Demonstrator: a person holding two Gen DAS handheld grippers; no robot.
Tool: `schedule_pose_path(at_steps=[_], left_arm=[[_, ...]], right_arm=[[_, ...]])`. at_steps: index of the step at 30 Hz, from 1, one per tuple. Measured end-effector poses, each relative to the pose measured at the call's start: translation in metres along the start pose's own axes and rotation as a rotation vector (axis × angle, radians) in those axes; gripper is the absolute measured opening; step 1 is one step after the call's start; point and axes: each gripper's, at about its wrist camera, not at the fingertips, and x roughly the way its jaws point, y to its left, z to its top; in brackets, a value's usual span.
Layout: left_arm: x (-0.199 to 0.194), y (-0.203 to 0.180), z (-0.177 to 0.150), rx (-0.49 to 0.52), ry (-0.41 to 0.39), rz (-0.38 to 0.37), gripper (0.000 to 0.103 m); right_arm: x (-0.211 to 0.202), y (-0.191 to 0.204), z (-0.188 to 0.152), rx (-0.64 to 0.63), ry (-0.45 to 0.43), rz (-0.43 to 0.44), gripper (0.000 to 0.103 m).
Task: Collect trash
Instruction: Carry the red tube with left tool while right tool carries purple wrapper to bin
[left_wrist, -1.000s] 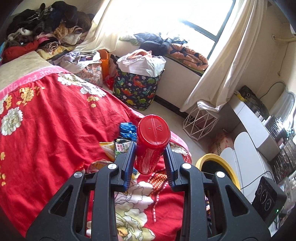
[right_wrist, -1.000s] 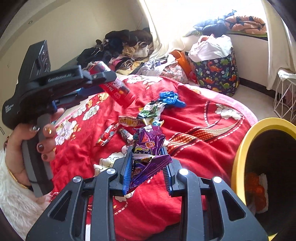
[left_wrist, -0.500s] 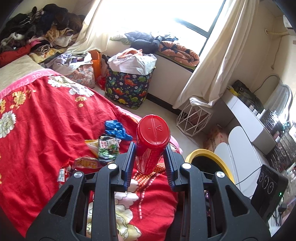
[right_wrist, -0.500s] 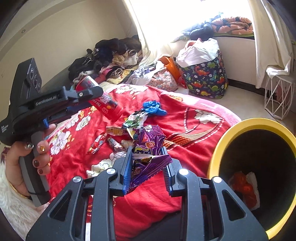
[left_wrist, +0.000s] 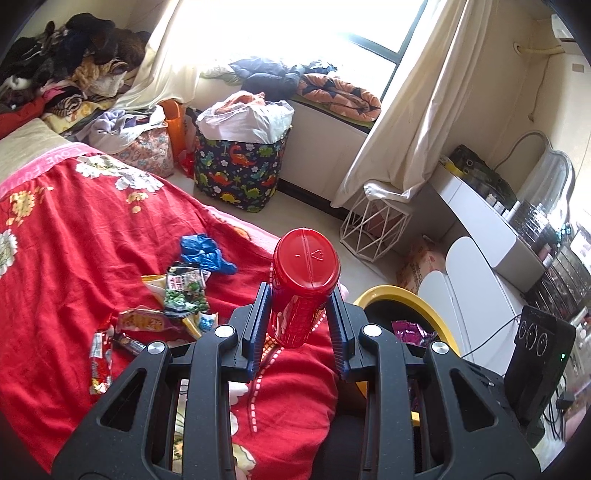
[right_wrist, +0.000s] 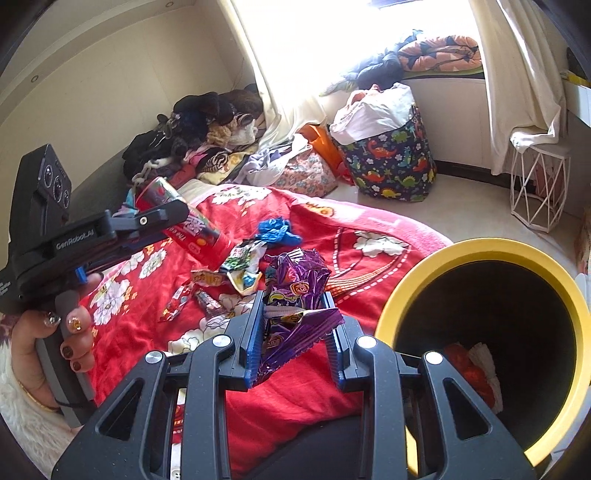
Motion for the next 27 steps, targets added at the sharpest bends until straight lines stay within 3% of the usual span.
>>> schedule_pose_path(at_steps=[27], left_arm=[[0.021,-0.045,-0.013,0.081,0.052,-0.056,0.023]], right_arm=[[-0.027,-0.052,0.004,0.075,-0.075,-0.105,0.028]])
